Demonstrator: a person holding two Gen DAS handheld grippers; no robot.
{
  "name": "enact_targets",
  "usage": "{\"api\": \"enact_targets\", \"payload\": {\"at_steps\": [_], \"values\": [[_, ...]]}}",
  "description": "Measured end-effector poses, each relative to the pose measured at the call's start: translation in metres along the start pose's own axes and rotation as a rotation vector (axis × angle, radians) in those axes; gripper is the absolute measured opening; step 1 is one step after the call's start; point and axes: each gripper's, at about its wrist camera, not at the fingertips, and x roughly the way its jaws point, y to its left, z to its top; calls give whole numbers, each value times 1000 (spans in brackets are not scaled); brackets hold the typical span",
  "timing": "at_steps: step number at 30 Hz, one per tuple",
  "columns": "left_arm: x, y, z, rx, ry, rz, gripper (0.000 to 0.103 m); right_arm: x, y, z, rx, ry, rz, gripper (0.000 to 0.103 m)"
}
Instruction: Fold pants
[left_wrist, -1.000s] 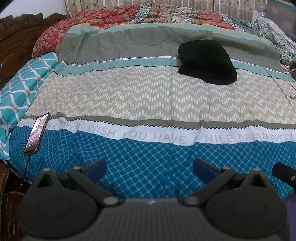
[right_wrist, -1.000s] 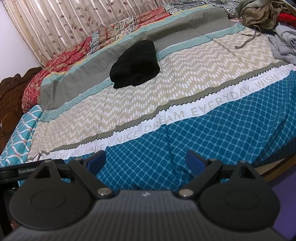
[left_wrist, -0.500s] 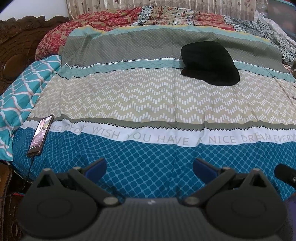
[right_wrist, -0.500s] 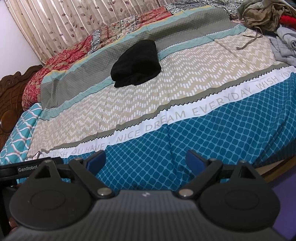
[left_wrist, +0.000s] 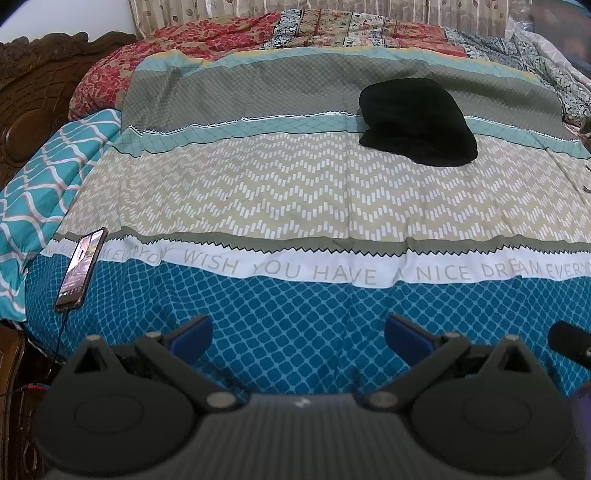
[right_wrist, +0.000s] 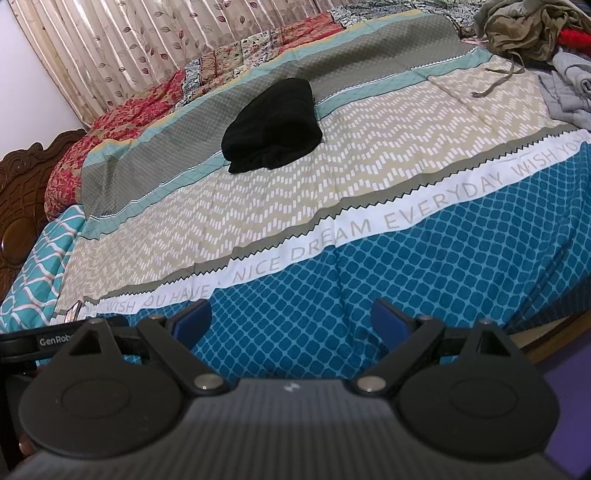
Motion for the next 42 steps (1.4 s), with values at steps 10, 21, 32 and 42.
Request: {"api": "enact_targets", "payload": {"at_steps": [10,21,32,42], "values": [[2,1,0,6,6,-4,103,-5,3,0,2,-44,12,95],[3,0,-2,11,16,-6,103,-6,2,0,14,-48,12,95],[5,-2,-3,24,25,-7,103,-6,3,-1,25,-61,8,95],[5,-2,-3,28,28,-7,103,-7,3,-1,33,-69,5,95]]}}
